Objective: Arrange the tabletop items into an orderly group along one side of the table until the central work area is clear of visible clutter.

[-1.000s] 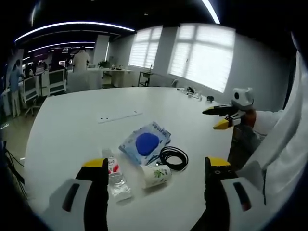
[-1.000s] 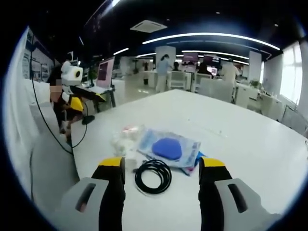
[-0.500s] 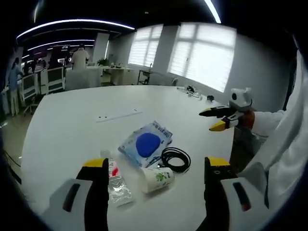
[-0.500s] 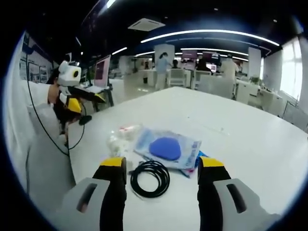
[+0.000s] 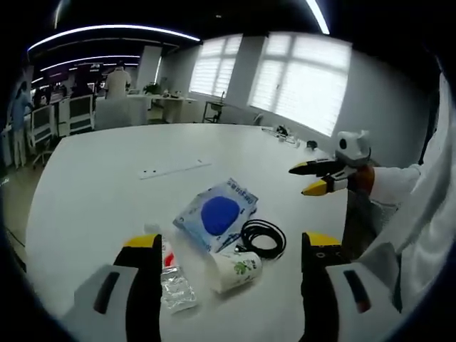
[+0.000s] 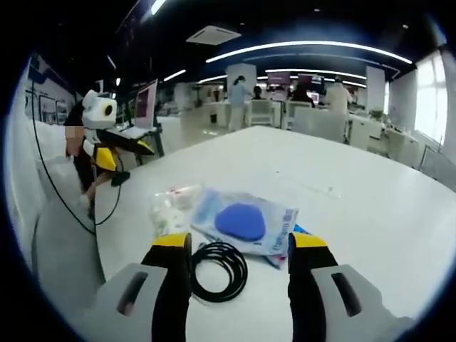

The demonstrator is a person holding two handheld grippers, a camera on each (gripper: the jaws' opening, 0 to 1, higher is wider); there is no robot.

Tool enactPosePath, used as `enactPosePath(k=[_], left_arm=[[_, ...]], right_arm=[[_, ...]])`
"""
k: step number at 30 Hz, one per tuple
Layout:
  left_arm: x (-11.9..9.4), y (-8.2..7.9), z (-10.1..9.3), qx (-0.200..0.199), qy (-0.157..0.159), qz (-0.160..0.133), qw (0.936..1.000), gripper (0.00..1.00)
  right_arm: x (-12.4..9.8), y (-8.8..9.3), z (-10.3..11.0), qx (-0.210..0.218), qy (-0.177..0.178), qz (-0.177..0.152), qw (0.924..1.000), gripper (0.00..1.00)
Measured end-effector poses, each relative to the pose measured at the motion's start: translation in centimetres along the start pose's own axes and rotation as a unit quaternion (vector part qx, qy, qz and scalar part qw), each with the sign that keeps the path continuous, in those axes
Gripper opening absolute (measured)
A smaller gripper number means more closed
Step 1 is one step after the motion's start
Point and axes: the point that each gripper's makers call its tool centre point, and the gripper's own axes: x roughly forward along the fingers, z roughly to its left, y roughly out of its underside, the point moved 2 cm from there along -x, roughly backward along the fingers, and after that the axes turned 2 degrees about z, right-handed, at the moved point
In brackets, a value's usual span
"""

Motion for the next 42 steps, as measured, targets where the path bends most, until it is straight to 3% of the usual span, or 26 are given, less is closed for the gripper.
enactPosePath(k=[14, 25, 42], left_arm=[[1.1, 0.5, 0.3, -0.009, 0.004, 0.005, 0.9999, 0.81], [2.5, 0.9, 1.0, -0.016, 0.006, 0.010, 0.9998, 0.81], [3.8, 1.6, 2.0, -0.026, 0.011, 0.020, 0.9994, 0.81]], right_arm=[[1.9, 0.9, -1.7, 0.037, 0.012, 0.000, 0.9992, 0.49], [3.9, 1.3, -2.9, 0.041, 0.011, 0.005, 0.9991, 0.48], [6.9, 3.5, -4.6, 0.061, 0.014, 0.026, 0.9977, 0.43]])
